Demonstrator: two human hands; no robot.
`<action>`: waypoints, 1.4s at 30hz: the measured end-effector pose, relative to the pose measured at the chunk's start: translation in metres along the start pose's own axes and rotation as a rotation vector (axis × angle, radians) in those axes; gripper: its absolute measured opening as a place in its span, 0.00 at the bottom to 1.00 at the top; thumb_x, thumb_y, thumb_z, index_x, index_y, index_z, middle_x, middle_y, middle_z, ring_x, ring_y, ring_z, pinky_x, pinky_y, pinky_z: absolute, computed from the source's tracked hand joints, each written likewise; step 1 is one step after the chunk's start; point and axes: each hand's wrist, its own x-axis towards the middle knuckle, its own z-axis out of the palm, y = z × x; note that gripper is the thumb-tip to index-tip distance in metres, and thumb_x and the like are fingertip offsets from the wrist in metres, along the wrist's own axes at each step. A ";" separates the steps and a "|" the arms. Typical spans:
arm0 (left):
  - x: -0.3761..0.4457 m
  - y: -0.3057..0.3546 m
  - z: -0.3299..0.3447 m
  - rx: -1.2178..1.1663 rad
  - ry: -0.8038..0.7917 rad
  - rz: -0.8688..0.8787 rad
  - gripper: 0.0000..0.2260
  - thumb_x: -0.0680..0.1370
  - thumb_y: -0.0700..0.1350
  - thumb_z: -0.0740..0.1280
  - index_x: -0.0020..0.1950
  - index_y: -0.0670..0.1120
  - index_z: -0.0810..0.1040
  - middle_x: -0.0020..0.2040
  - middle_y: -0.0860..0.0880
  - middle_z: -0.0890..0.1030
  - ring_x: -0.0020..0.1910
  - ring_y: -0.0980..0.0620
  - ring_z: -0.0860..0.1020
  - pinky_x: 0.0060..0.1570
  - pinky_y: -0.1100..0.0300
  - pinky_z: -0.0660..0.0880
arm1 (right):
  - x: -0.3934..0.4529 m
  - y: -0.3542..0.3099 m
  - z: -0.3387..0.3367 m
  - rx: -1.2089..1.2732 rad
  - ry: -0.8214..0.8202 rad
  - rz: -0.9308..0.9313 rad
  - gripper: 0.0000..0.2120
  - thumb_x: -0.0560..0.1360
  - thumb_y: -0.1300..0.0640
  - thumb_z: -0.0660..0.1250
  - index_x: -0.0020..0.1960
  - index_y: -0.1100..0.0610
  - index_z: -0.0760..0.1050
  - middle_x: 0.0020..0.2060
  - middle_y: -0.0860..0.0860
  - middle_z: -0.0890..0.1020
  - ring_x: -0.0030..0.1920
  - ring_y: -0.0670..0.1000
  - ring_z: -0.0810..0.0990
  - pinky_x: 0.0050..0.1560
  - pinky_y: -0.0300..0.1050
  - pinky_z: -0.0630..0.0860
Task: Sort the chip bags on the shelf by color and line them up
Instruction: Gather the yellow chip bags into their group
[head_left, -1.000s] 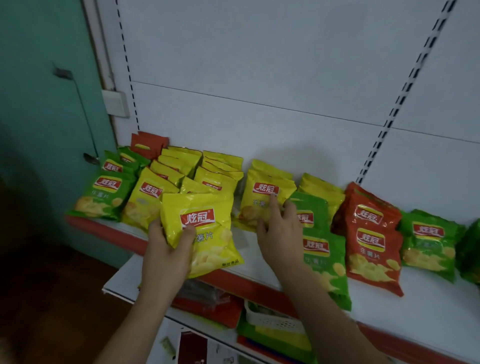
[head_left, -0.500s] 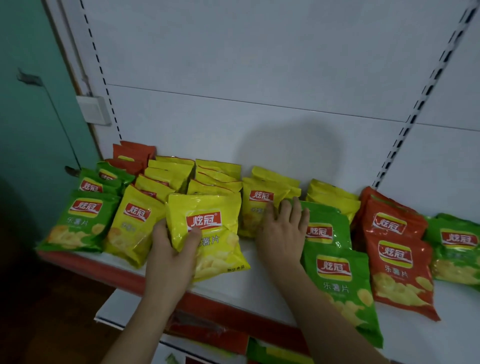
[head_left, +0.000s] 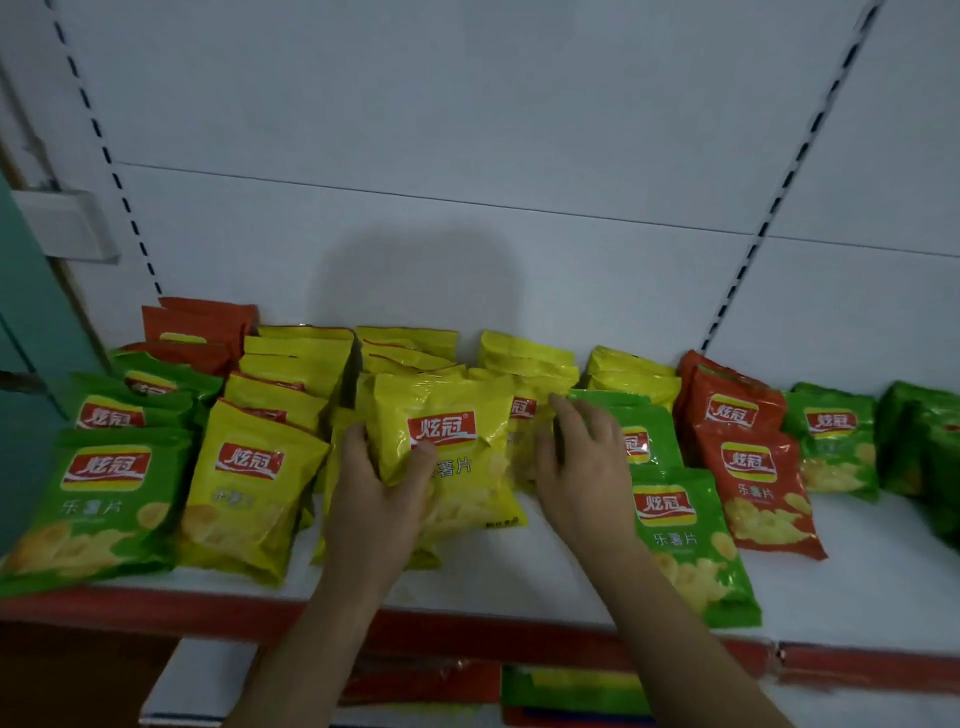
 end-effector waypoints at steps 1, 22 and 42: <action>0.000 0.000 0.002 0.004 -0.017 0.006 0.26 0.78 0.61 0.73 0.73 0.58 0.71 0.62 0.59 0.81 0.60 0.55 0.80 0.58 0.49 0.79 | -0.005 -0.009 -0.014 0.172 -0.018 0.066 0.24 0.84 0.44 0.61 0.78 0.52 0.72 0.63 0.49 0.81 0.65 0.54 0.78 0.64 0.51 0.76; 0.003 0.005 -0.011 0.042 0.038 0.115 0.16 0.80 0.59 0.67 0.67 0.57 0.73 0.56 0.65 0.80 0.51 0.71 0.76 0.48 0.66 0.73 | -0.019 0.012 0.004 -0.260 -0.186 -0.041 0.33 0.79 0.41 0.70 0.80 0.49 0.66 0.62 0.57 0.75 0.57 0.62 0.78 0.50 0.58 0.80; -0.002 0.003 0.024 0.050 -0.120 0.120 0.25 0.80 0.55 0.71 0.76 0.55 0.68 0.63 0.62 0.79 0.58 0.70 0.78 0.48 0.73 0.76 | -0.032 -0.012 -0.037 0.343 -0.209 -0.060 0.32 0.84 0.36 0.62 0.85 0.40 0.55 0.72 0.46 0.75 0.66 0.46 0.77 0.62 0.46 0.78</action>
